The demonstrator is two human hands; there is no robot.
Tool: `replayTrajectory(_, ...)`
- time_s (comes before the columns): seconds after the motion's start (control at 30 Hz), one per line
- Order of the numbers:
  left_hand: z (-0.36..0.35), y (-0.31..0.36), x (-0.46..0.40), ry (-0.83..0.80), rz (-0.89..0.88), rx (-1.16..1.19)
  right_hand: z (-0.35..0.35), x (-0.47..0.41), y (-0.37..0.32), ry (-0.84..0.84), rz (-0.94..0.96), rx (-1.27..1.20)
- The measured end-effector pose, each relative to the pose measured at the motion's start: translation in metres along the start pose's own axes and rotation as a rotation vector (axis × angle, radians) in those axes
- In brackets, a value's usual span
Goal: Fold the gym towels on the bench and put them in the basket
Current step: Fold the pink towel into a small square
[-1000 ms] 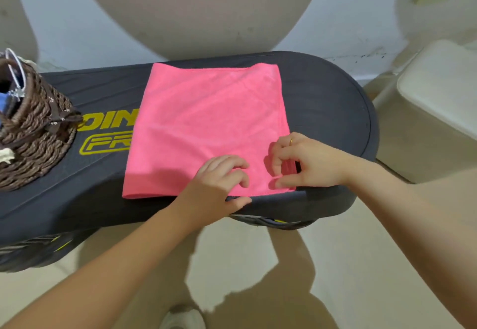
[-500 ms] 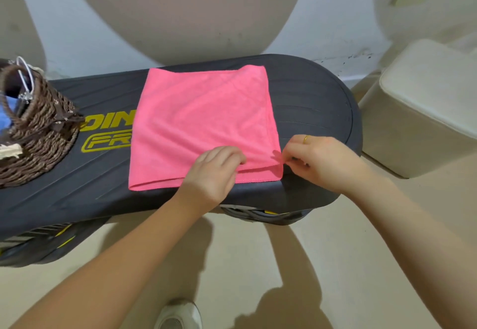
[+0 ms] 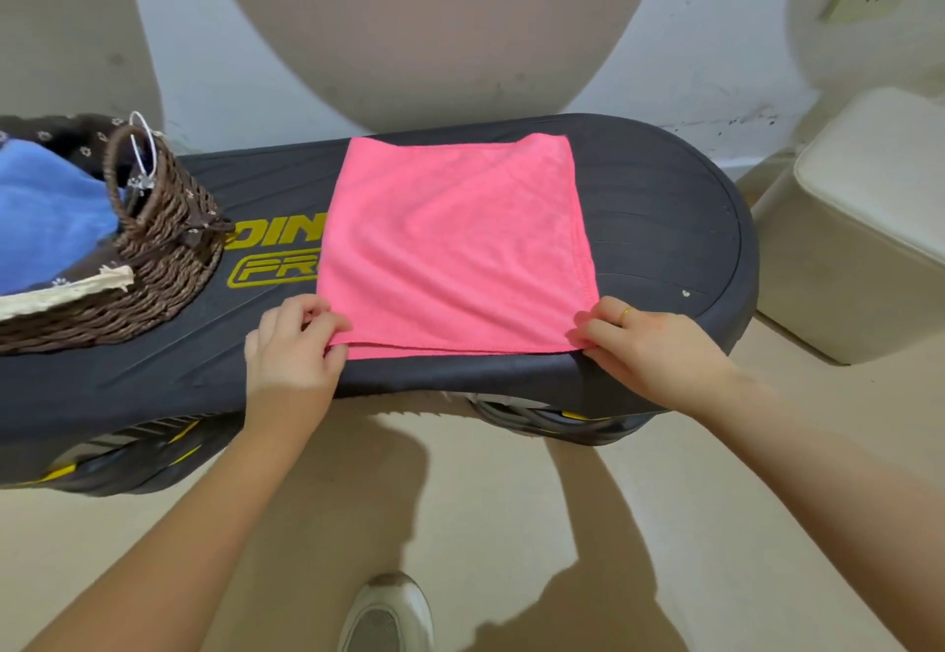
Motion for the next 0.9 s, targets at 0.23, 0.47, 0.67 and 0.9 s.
replayTrajectory(0.23,0.002,-0.025,0.0,-0.08,-0.01,0.186,0.004,-0.008,-0.006,0.039,0.026,0.071)
replayTrajectory(0.47,0.005,-0.006,0.024,-0.325,-0.371,0.064,-0.002,-0.01,-0.013,-0.388,0.001,-0.192)
replayTrajectory(0.67,0.024,0.013,-0.017,-0.198,-0.281,0.247,0.027,-0.045,0.015,0.032,-0.292,-0.368)
replayTrajectory(0.9,-0.004,0.011,-0.125,-0.126,0.035,-0.015,0.003,-0.114,0.063,-0.086,-0.553,-0.382)
Point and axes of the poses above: each hand's wrist, its own x-axis away from the middle knuckle, its own z-axis out of the back of the hand, y = z × x, the point moved 7 cm from there along -x, towards the middle knuckle, and after that the axes turned 8 degrees about -y, right-handed, at the moved point
